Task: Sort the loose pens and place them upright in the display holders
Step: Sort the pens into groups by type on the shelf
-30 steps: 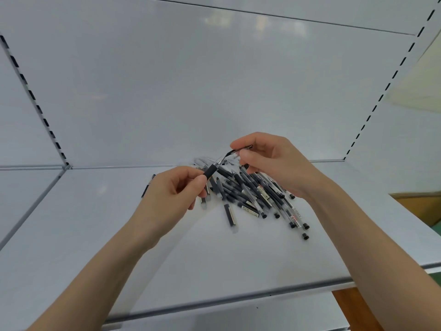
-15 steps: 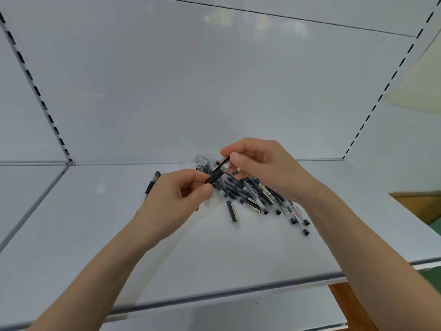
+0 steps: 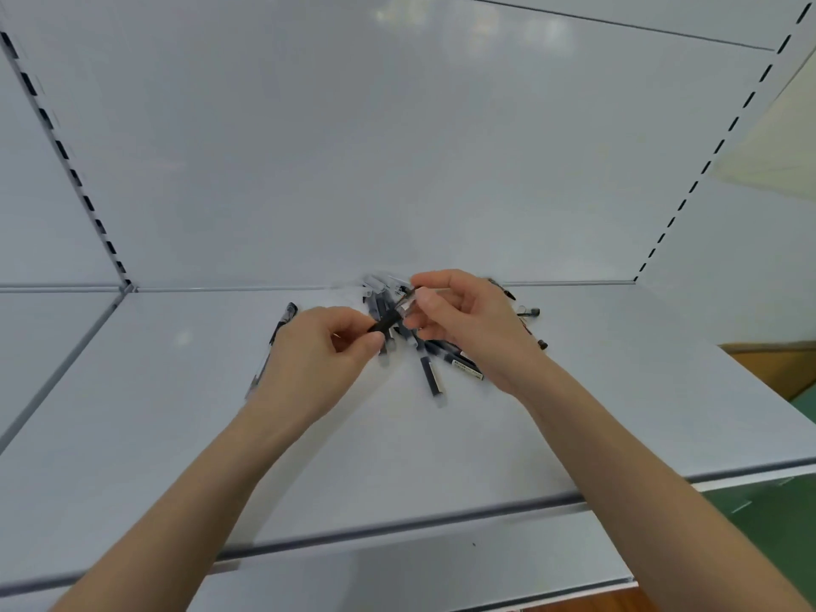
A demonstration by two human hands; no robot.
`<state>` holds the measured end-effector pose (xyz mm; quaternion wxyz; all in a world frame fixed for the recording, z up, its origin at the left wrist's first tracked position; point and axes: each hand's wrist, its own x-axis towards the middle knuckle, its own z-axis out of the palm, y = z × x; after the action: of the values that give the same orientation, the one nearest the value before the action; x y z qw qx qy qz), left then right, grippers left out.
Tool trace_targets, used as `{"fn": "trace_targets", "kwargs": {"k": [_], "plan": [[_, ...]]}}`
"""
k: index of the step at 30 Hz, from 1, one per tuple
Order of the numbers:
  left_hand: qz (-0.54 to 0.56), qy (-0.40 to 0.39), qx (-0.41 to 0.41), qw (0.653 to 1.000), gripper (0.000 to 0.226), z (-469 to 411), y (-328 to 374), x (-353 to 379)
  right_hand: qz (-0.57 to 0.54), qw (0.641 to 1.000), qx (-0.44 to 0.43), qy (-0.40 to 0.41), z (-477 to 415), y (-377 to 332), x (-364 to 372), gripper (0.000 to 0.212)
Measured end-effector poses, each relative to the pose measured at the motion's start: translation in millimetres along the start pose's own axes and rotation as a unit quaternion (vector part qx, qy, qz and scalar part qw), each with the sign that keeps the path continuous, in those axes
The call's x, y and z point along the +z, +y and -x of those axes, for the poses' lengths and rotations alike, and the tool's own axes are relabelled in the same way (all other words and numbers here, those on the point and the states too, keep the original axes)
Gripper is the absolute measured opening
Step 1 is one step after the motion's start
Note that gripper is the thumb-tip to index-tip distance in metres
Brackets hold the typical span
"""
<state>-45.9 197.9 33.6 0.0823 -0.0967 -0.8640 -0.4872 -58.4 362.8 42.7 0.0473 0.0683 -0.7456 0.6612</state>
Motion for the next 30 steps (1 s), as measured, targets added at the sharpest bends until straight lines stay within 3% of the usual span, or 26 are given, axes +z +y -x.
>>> {"fn": "trace_targets", "kwargs": {"k": [3, 9, 14, 18, 24, 30], "plan": [[-0.142, 0.059, 0.003, 0.988, 0.012, -8.6, -13.3, -10.4, 0.061, 0.995, 0.002, 0.074, -7.2, 5.9, -15.3, 0.014], [-0.344, 0.042, -0.044, 0.937, 0.025, -27.8, -36.6, -16.3, 0.310, 0.939, 0.012, 0.150, -24.2, 22.2, -69.0, 0.011], [-0.381, 0.020, -0.007, 0.924, 0.028, -30.8, -30.1, -0.7, 0.382, 0.910, 0.039, 0.156, -38.0, 28.3, -93.9, 0.017], [-0.320, -0.009, 0.041, 0.946, 0.027, -30.7, -6.1, 23.2, 0.382, 0.906, 0.057, 0.171, -52.5, 29.3, -108.2, 0.019], [-0.294, -0.051, 0.110, 0.948, 0.021, -32.3, 15.6, 63.4, 0.426, 0.892, 0.095, 0.116, -72.6, 34.2, -111.6, 0.019], [-0.274, -0.054, 0.110, 0.954, 0.020, -32.9, 15.4, 69.5, 0.456, 0.874, 0.148, 0.073, -87.9, 40.7, -111.1, 0.034]]}}
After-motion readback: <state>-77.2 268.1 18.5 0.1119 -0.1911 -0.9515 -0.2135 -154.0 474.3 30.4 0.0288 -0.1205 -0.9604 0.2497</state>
